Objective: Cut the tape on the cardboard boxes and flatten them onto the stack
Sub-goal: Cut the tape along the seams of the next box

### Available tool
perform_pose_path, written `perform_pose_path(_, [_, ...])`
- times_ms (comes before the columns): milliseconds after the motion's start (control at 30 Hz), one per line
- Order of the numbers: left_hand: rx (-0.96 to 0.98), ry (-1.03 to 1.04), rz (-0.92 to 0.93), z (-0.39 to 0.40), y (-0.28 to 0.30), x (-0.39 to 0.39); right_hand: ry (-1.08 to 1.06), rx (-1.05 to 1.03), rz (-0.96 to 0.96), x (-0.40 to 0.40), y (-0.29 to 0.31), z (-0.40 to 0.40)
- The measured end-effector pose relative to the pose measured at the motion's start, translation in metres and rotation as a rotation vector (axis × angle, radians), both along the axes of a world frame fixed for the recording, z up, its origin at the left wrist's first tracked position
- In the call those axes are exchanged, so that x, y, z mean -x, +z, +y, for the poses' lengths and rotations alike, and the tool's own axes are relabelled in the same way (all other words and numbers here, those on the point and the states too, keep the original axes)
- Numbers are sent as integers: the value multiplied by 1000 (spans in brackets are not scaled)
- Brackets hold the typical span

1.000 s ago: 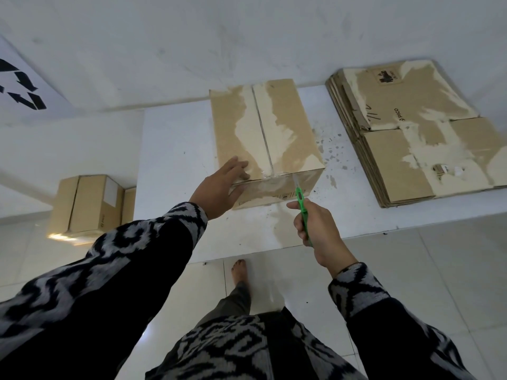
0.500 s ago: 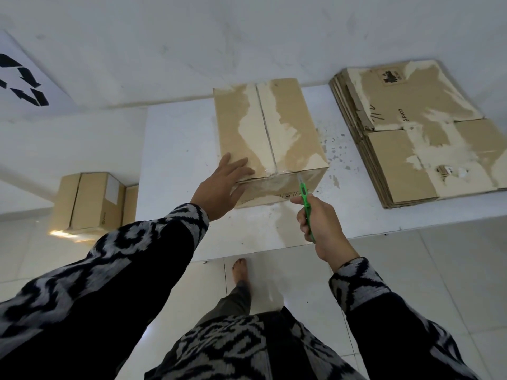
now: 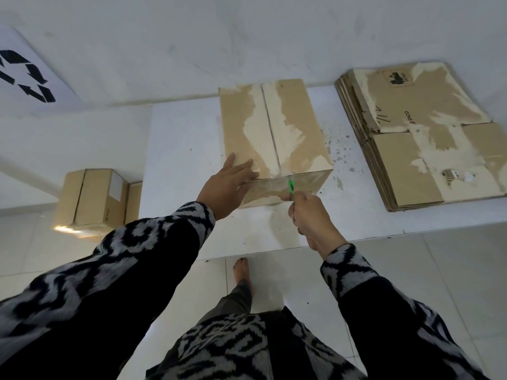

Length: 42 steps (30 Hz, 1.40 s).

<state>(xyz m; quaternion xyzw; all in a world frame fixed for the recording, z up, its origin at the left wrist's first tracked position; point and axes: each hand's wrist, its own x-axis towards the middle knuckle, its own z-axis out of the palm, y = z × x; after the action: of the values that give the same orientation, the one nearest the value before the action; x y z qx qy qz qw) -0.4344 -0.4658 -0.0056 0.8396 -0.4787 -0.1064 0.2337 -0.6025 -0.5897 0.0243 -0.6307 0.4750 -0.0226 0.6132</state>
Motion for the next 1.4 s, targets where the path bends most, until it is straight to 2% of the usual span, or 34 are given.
perform_pose_path(500, [71,5,-19,0,-6,4,-30,-98,-19,-9,4,8])
perform_pose_path(600, [77,-6,-26,2,-6,2,30,-113,-14,20,3,7])
perform_pose_path(633, [82,-4,-24,1,-7,2,33,-71,-20,35,3,6])
perform_pose_path(700, [85,14,-15,0,-9,3,-32,141,18,59,-7,-8])
perform_pose_path(767, [73,40,-7,-2,-8,6,-190,369,162,66,-30,-36])
perform_pose_path(833, [31,64,10,-5,-4,9,-182,488,328,62,-59,-69])
perform_pose_path(967, [-29,88,-5,-13,11,6,-75,497,454,41,-108,-116])
perform_pose_path(1067, [-75,88,24,-14,13,-2,-23,524,579,33,-116,-122])
perform_pose_path(1100, [-92,84,36,-15,13,-4,-90,585,513,31,-109,-122])
perform_pose_path(1167, [-111,74,44,-18,12,-8,-234,751,126,23,-79,-123])
perform_pose_path(1200, [-112,68,40,-20,10,-8,-173,842,-62,18,-61,-124])
perform_pose_path(1267, [-105,57,27,-23,7,-6,218,969,-200,2,-28,-133])
perform_pose_path(1333, [-94,59,18,-22,4,-5,650,969,-73,-15,-8,-142])
perform_pose_path(1400, [-78,53,5,-20,1,-3,914,1007,86,-27,1,-151])
